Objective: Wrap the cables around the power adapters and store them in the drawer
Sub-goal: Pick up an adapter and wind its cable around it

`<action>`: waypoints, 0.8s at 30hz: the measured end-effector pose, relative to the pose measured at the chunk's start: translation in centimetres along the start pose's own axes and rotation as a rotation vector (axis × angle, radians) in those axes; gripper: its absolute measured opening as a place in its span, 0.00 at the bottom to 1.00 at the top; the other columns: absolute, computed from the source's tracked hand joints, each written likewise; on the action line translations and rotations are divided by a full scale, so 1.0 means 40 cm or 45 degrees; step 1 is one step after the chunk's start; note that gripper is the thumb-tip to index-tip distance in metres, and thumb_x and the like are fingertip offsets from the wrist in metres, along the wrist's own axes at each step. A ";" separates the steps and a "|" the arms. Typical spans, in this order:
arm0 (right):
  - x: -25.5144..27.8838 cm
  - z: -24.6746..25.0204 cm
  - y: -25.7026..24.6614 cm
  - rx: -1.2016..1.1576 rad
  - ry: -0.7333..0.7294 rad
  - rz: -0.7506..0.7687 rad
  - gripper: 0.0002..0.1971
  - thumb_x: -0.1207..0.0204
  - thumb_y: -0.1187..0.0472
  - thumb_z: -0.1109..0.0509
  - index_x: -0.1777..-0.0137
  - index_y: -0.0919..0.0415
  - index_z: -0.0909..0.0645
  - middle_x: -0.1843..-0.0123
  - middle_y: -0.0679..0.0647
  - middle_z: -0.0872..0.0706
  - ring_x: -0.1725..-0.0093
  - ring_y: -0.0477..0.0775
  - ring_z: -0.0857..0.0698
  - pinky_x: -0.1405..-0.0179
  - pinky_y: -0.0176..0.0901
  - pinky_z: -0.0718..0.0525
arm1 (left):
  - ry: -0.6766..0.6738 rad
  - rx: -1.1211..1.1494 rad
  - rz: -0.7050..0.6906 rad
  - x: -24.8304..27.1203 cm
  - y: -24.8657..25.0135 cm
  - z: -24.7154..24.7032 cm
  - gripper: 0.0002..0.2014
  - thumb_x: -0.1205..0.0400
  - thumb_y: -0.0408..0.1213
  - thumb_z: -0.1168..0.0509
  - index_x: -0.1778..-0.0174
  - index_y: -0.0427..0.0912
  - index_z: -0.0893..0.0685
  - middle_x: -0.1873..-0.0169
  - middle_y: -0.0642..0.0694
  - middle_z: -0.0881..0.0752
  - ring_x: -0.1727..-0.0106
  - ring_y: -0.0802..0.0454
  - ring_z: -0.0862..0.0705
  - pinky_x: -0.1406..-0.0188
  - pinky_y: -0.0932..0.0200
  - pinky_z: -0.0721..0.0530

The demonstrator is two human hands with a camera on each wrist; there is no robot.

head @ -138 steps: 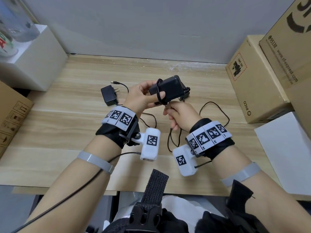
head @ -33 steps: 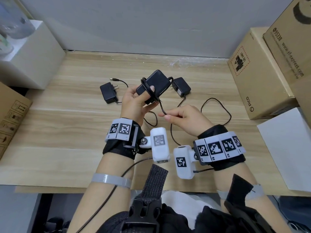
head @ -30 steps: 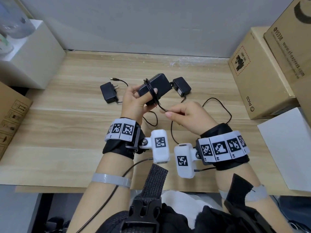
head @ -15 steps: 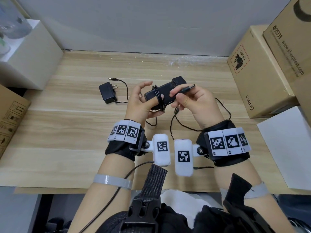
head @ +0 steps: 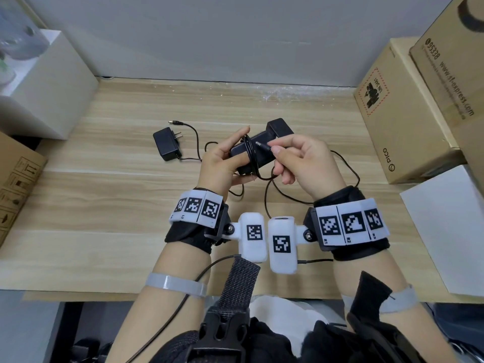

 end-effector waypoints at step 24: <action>-0.012 -0.040 -0.020 0.624 -0.138 0.186 0.12 0.24 0.57 0.32 0.50 0.57 0.34 0.70 0.56 0.20 0.79 0.36 0.23 0.73 0.33 0.28 | -0.206 -0.279 -0.039 0.016 0.006 -0.061 0.29 0.22 0.17 0.41 0.37 0.57 0.24 0.59 0.51 0.17 0.61 0.56 0.18 0.61 0.58 0.13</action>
Point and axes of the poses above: each hand's wrist, its own x-axis away from the middle knuckle, its own z-axis out of the back of the hand, y = z × x, the point moved 10 cm from there along -x, towards the middle knuckle
